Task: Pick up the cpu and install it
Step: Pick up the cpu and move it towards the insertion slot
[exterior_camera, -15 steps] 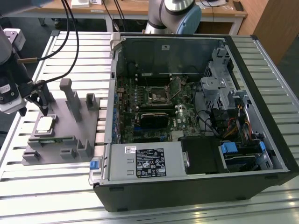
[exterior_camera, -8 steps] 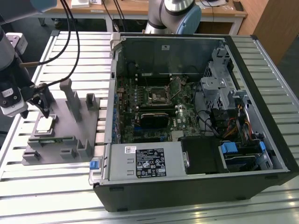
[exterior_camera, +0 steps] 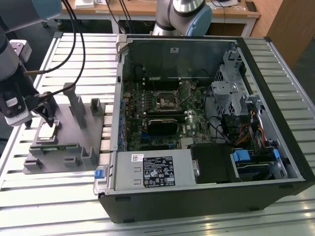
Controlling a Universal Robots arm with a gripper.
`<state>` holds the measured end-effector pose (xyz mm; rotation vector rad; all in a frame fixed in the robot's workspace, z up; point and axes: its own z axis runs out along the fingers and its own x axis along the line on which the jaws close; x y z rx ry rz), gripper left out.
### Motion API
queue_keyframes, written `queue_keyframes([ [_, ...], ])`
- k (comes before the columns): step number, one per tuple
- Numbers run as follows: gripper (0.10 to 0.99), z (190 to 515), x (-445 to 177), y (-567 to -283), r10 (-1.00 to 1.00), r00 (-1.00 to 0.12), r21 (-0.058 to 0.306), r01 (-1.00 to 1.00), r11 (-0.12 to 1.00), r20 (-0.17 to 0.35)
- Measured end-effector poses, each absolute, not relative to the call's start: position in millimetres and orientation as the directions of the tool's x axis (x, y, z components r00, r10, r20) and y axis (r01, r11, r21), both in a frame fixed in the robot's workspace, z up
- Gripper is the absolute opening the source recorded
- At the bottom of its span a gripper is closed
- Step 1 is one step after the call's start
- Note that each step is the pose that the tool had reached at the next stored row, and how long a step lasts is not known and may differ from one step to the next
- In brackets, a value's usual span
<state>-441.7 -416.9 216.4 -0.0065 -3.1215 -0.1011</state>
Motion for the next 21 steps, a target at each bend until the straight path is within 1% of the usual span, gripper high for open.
queue_keyframes([
  [21, 0.706, 196.5, -441.7, -415.4, 0.006, -1.0, 0.071, 0.008, 0.997, 0.019],
])
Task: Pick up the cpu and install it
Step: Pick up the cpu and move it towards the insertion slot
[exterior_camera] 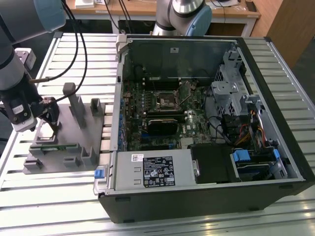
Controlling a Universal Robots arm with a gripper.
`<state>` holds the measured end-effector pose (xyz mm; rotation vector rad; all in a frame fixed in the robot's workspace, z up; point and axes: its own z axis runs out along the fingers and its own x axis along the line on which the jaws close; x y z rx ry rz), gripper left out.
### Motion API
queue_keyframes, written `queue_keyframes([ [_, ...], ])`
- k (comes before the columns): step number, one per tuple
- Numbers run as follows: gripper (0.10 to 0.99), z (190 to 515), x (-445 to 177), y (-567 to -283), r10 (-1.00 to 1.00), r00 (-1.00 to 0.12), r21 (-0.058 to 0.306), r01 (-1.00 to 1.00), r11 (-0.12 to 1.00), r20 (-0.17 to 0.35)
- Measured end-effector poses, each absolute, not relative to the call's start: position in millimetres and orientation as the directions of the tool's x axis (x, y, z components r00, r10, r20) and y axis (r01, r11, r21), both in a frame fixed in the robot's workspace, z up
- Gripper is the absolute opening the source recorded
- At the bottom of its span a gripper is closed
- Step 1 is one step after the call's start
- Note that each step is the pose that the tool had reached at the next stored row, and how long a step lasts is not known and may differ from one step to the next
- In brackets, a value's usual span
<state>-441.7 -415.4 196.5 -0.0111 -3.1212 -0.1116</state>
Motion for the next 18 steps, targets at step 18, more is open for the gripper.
queue_keyframes([
  [18, 0.62, 185.1, -440.9, -415.3, 0.018, -1.0, 0.071, 0.019, 0.997, 0.019],
])
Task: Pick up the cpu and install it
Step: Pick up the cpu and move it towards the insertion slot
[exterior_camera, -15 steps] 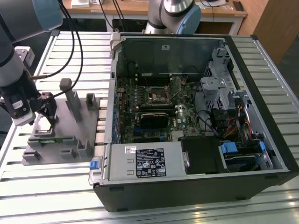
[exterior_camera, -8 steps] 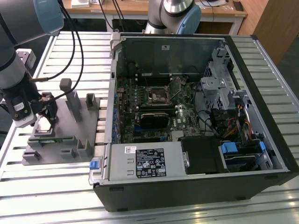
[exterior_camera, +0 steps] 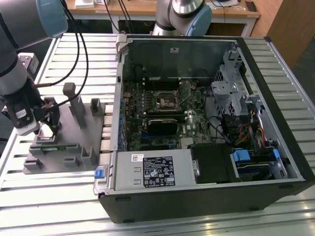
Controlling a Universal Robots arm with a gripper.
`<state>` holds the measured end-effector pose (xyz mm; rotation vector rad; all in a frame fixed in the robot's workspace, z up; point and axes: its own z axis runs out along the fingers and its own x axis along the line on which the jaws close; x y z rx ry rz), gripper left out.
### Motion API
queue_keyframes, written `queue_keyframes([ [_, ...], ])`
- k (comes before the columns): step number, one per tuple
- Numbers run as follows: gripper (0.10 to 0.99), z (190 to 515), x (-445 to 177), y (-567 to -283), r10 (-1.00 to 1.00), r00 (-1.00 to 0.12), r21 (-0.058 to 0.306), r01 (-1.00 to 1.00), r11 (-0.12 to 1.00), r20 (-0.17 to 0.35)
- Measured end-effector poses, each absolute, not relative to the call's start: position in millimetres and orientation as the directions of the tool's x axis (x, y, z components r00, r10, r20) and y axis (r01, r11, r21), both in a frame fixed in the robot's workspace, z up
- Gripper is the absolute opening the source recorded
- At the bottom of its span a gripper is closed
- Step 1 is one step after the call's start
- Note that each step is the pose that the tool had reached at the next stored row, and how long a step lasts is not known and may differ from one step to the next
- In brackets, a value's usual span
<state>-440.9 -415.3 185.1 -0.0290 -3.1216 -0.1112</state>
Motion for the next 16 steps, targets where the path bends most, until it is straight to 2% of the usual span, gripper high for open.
queue_keyframes([
  [8, 0.604, 184.8, -439.4, -415.3, 0.018, -1.0, 0.071, 0.019, 0.997, 0.017],
  [9, 0.541, 184.9, -439.3, -415.2, 0.018, -1.0, 0.071, 0.019, 0.997, 0.017],
  [16, 0.541, 185.4, -439.4, -414.9, 0.018, -1.0, 0.071, 0.019, 0.997, 0.015],
])
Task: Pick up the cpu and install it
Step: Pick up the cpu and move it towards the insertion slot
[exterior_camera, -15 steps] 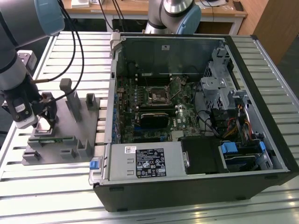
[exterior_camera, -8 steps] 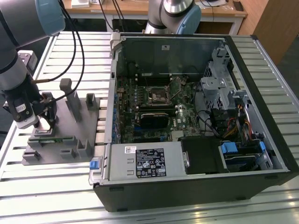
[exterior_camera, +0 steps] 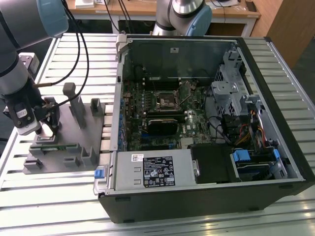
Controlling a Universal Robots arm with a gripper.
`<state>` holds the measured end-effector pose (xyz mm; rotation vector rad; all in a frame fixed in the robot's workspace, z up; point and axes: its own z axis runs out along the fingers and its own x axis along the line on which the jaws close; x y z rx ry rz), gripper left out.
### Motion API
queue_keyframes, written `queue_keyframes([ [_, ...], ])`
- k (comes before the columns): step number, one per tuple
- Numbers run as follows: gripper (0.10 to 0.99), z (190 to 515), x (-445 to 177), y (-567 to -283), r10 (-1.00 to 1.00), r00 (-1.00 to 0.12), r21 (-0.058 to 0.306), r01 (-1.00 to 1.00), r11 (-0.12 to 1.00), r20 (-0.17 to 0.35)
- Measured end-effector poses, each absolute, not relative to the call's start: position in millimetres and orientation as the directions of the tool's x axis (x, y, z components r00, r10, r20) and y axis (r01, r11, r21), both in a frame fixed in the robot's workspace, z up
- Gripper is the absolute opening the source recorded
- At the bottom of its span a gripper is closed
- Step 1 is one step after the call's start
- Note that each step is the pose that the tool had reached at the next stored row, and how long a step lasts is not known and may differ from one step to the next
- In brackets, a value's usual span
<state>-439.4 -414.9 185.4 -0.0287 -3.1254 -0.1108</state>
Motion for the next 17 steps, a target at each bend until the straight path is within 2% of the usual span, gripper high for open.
queue_keyframes([
  [3, 0.553, 185.4, -439.4, -414.8, 0.018, -1.0, 0.071, 0.019, 0.997, 0.015],
  [4, 0.616, 185.4, -439.4, -414.8, 0.018, -1.0, 0.071, 0.019, 0.997, 0.014],
  [17, 0.616, 186.1, -444.9, -414.9, 0.018, -1.0, 0.07, 0.017, 0.997, -0.014],
])
